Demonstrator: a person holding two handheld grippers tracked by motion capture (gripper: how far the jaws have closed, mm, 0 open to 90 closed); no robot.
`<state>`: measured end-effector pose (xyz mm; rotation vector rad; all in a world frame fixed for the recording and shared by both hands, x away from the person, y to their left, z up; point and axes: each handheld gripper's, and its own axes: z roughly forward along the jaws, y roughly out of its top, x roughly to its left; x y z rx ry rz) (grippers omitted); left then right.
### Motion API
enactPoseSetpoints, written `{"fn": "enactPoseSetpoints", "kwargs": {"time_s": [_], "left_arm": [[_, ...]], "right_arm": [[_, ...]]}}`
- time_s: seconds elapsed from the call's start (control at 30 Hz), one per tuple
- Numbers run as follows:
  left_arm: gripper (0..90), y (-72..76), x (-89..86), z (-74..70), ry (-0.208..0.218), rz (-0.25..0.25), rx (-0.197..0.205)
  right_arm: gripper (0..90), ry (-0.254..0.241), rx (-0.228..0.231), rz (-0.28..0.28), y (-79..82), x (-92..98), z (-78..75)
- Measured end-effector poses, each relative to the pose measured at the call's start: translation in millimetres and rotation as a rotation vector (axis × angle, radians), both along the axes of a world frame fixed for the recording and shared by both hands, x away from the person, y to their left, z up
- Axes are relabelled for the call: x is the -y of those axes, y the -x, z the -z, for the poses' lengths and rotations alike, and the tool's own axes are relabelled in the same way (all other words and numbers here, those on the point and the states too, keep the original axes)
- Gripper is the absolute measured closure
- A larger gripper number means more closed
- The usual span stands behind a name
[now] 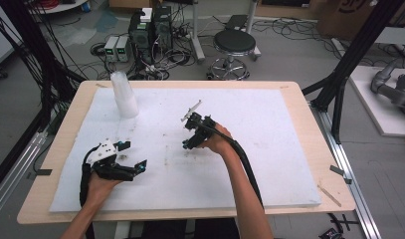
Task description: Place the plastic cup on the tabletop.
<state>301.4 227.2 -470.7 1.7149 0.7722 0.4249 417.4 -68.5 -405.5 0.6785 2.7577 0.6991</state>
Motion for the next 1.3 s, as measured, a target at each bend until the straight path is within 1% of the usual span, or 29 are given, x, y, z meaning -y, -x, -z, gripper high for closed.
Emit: {"fn": "enactPoseSetpoints", "kwargs": {"time_s": [0.1, 0.2, 0.27, 0.33, 0.4, 0.57, 0.6, 0.63, 0.73, 1.0, 1.17, 1.23, 1.27, 1.3], "left_arm": [[1.8, -0.2, -0.3, 0.0, 0.001, 0.002, -0.003], [1.8, -0.1, -0.3, 0.0, 0.002, 0.001, -0.004], [1.8, -0.1, -0.1, 0.1, 0.001, 0.001, -0.001], [1.8, -0.1, -0.1, 0.0, -0.003, 0.002, -0.001], [1.8, -0.1, -0.4, 0.0, 0.003, 0.001, -0.005], [1.8, -0.5, -2.2, 0.2, 0.018, -0.008, -0.008], [1.8, -0.7, -2.5, 0.2, 0.020, -0.007, -0.009], [1.8, -0.7, -2.6, 0.3, 0.022, -0.010, -0.011], [1.8, -1.0, -2.9, 0.4, 0.024, -0.009, -0.014], [1.8, -1.2, -3.6, 0.4, 0.032, -0.012, -0.018], [1.8, -1.2, -3.5, 0.4, 0.031, -0.013, -0.018], [1.8, -1.2, -3.6, 0.4, 0.031, -0.014, -0.019], [1.8, -1.4, -3.7, 0.4, 0.031, -0.015, -0.019], [1.8, -1.2, -3.6, 0.5, 0.034, -0.018, -0.021]], "right_arm": [[18.0, 0.006, -0.008, -0.011, -0.4, -1.5, 2.8], [15.2, -0.003, -0.005, -0.018, -0.1, -2.7, 2.6], [14.8, -0.003, 0.002, -0.017, 0.2, -2.6, 2.1], [14.2, 0.008, 0.006, -0.013, 0.7, -2.1, 2.1], [14.1, 0.021, 0.015, -0.001, 2.0, -1.8, 1.8], [13.7, 0.019, 0.034, 0.006, 5.7, 1.3, -1.6], [13.7, 0.002, 0.040, 0.005, 6.1, 3.7, -1.9], [13.7, -0.021, 0.028, 0.016, 6.8, 6.2, -1.6], [13.7, -0.036, 0.030, 0.028, 10.0, 14.5, 0.5], [13.7, -0.112, 0.051, 0.049, 26.9, 39.8, 1.0], [13.8, -0.174, 0.092, 0.078, 41.7, 60.6, 2.1], [13.8, -0.195, 0.116, 0.074, 46.8, 69.9, 2.7], [13.8, -0.208, 0.118, 0.087, 49.3, 74.3, 3.1], [13.8, -0.223, 0.122, 0.089, 51.1, 79.1, 3.8]]}}
